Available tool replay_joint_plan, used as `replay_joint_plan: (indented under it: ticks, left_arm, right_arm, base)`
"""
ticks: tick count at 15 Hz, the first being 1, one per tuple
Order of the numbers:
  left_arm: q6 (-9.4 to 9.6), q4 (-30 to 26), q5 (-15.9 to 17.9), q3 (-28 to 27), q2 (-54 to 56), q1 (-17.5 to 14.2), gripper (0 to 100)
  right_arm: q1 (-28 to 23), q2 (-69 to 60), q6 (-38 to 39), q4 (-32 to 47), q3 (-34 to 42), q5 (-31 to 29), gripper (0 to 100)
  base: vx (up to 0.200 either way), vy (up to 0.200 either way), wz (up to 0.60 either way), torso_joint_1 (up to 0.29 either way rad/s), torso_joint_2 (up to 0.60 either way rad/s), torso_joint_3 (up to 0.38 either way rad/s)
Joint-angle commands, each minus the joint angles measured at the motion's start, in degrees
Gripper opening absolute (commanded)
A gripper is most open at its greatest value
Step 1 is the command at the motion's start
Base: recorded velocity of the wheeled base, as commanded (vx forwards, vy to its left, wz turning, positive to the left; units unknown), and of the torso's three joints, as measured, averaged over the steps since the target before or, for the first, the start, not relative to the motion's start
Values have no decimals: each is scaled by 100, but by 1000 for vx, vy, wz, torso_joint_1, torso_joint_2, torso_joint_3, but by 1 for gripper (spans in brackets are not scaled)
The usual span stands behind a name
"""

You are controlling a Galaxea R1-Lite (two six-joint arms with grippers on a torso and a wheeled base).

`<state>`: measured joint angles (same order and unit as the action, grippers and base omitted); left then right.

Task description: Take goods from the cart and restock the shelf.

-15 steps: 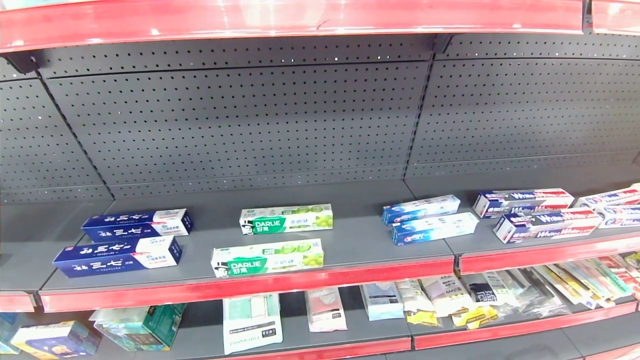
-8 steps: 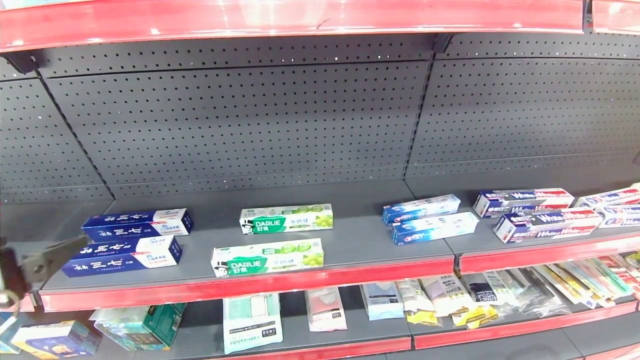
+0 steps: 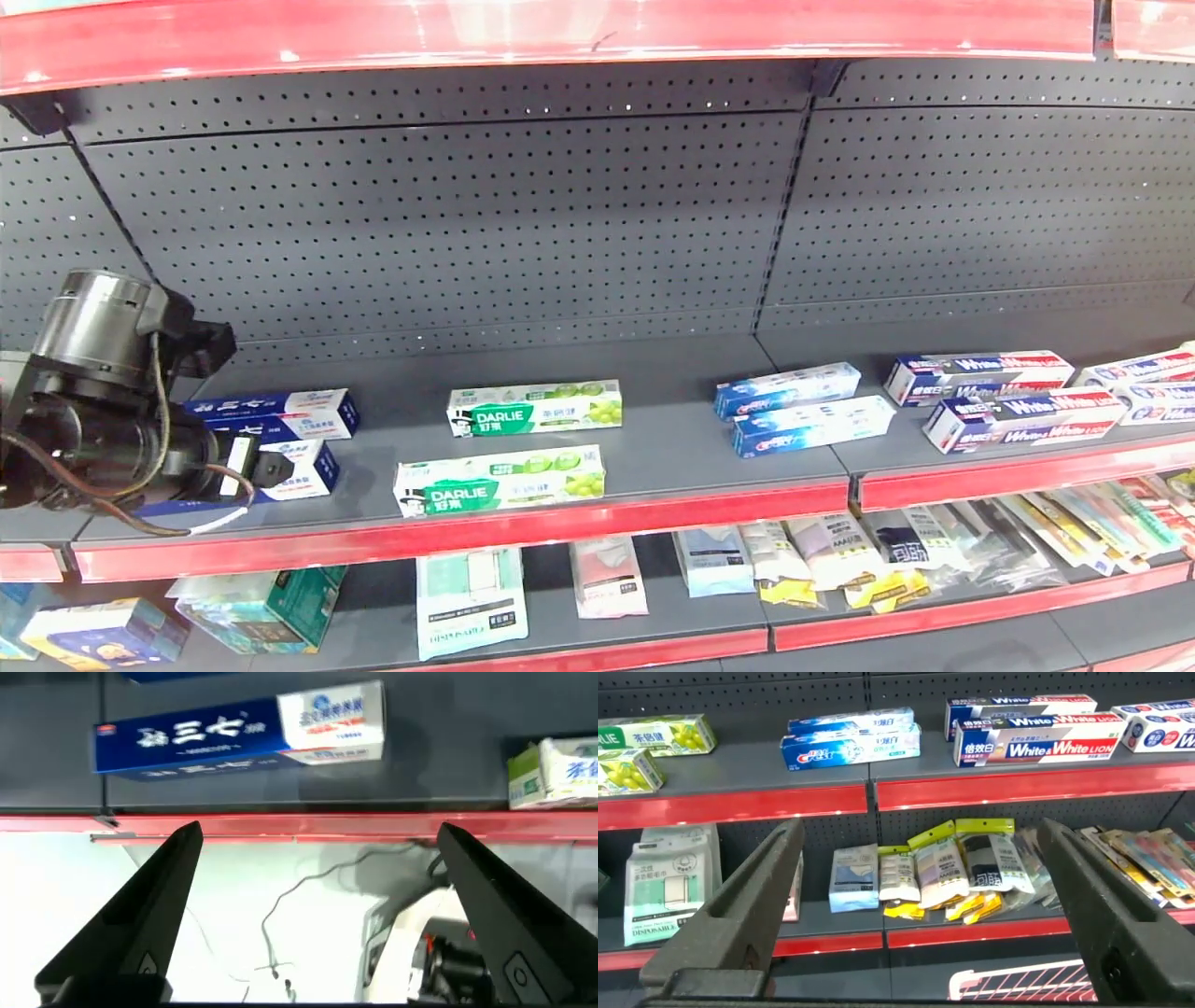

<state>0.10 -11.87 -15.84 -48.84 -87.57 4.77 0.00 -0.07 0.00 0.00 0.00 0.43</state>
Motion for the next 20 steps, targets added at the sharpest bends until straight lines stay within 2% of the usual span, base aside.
replay_joint_plan:
  ticks: [1,6,9,12,20]
  left_arm:
    - [34,-52,-7,-3,-287,130,100]
    - [34,-43,-16,32,-692,411,100]
    - [-80,-17,-16,6,-929,560,100]
    - [-98,432,-34,6,-1149,569,100]
    - [-98,757,-139,-126,-1474,710,100]
  right_arm:
    - [9,7,0,0,0,1,100]
    - [0,7,0,0,0,1,100]
    - [9,7,0,0,0,1,100]
    - [9,7,0,0,0,1,100]
    - [9,7,0,0,0,1,100]
  base:
    - [0,0,0,0,0,0]
    - [0,0,0,0,0,0]
    - [0,0,0,0,0,0]
    - [0,0,0,0,0,0]
    - [0,0,0,0,0,0]
